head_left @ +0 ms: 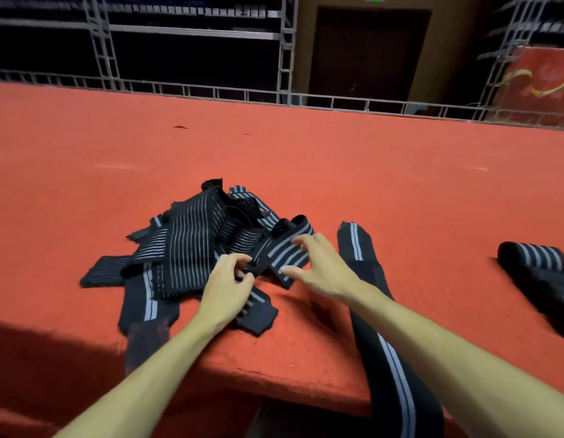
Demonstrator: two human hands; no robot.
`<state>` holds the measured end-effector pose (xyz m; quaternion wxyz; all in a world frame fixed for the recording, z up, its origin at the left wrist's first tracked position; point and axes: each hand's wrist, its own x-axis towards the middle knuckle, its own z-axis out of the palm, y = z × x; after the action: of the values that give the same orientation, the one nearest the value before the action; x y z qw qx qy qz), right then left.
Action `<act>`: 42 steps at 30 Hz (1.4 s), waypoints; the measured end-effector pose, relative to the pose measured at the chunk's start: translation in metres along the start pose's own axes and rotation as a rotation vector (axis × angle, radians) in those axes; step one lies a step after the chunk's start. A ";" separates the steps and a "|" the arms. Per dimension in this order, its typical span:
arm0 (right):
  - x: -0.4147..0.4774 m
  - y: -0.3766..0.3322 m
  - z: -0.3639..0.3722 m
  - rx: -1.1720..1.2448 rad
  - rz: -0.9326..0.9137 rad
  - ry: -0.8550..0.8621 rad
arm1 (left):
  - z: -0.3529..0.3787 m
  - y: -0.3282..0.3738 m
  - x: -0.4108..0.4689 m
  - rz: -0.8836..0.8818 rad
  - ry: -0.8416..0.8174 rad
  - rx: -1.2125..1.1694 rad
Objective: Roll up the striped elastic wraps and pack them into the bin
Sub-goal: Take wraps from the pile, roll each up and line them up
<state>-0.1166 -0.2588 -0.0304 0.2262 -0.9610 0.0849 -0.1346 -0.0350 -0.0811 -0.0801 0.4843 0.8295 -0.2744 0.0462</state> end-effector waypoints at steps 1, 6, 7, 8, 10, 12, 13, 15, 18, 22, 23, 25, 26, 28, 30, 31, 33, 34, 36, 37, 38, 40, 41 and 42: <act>0.006 -0.001 0.006 -0.015 0.007 -0.002 | 0.002 -0.002 0.002 -0.011 0.008 -0.009; 0.023 -0.002 0.038 -0.175 0.014 0.051 | 0.003 -0.007 0.004 -0.011 -0.008 -0.013; 0.023 -0.001 0.041 -0.172 0.005 0.057 | 0.004 -0.007 0.004 -0.015 -0.010 -0.006; 0.023 0.001 0.042 -0.152 -0.003 0.063 | 0.005 -0.008 0.004 -0.011 -0.010 0.000; 0.018 0.005 0.038 -0.097 -0.017 0.075 | 0.005 -0.010 0.004 0.009 -0.004 0.007; 0.011 0.012 0.025 -0.048 -0.026 0.121 | 0.006 -0.010 0.002 0.027 -0.010 0.029; 0.006 0.016 0.016 -0.023 -0.033 0.157 | 0.006 -0.009 0.001 0.036 -0.020 0.047; -0.005 0.024 -0.002 0.031 -0.034 0.219 | 0.006 -0.008 -0.001 0.055 -0.045 0.086; -0.021 0.035 -0.032 0.098 0.035 0.277 | 0.005 -0.005 0.000 0.091 -0.076 0.178; -0.048 0.049 -0.062 0.079 0.016 0.201 | 0.014 0.015 -0.007 0.143 -0.098 0.220; -0.056 0.050 -0.065 0.086 -0.009 0.158 | 0.018 0.025 -0.010 0.162 -0.112 0.170; -0.069 0.053 -0.067 0.081 -0.050 0.055 | 0.029 0.048 -0.016 0.208 -0.185 0.113; -0.074 0.055 -0.065 0.056 -0.063 0.002 | 0.035 0.059 -0.019 0.229 -0.244 0.114; -0.082 0.057 -0.061 0.006 -0.071 -0.100 | 0.043 0.074 -0.026 0.247 -0.350 0.179; -0.089 0.059 -0.057 -0.027 -0.080 -0.156 | 0.049 0.076 -0.031 0.234 -0.399 0.199; -0.091 0.060 -0.055 -0.035 -0.088 -0.158 | 0.050 0.073 -0.034 0.228 -0.410 0.174; -0.094 0.061 -0.053 -0.035 -0.095 -0.138 | 0.051 0.067 -0.040 0.233 -0.414 0.103; -0.095 0.060 -0.053 -0.037 -0.088 -0.134 | 0.052 0.065 -0.042 0.238 -0.408 0.073; -0.095 0.060 -0.053 -0.033 -0.058 -0.151 | 0.053 0.061 -0.046 0.260 -0.385 0.070; -0.094 0.060 -0.054 -0.030 -0.044 -0.162 | 0.054 0.058 -0.048 0.289 -0.383 0.108; -0.093 0.060 -0.054 -0.031 -0.036 -0.173 | 0.055 0.057 -0.050 0.329 -0.389 0.158; -0.088 0.061 -0.054 -0.042 -0.053 -0.207 | 0.055 0.056 -0.053 0.370 -0.394 0.192; -0.085 0.062 -0.053 -0.055 -0.068 -0.225 | 0.055 0.055 -0.054 0.356 -0.385 0.155; -0.082 0.062 -0.052 -0.082 -0.078 -0.238 | 0.054 0.053 -0.055 0.333 -0.366 0.105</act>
<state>-0.2165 -0.3163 -0.0322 0.1897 -0.9812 0.0254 -0.0249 -0.1183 -0.1240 -0.0859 0.3687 0.7914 -0.4875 -0.0114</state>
